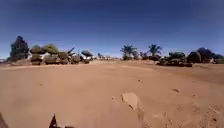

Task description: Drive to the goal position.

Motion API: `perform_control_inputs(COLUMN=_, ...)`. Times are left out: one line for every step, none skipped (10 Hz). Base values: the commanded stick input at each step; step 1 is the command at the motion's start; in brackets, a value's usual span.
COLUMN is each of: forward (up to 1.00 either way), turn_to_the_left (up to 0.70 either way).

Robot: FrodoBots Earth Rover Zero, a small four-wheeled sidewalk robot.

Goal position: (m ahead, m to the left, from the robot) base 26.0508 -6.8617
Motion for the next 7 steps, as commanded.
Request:
perform_control_inputs(forward=0.70, turn_to_the_left=0.00)
perform_control_inputs(forward=0.70, turn_to_the_left=0.00)
perform_control_inputs(forward=0.70, turn_to_the_left=0.00)
perform_control_inputs(forward=0.70, turn_to_the_left=0.00)
perform_control_inputs(forward=0.70, turn_to_the_left=0.00)
perform_control_inputs(forward=0.70, turn_to_the_left=0.00)
perform_control_inputs(forward=0.70, turn_to_the_left=0.00)
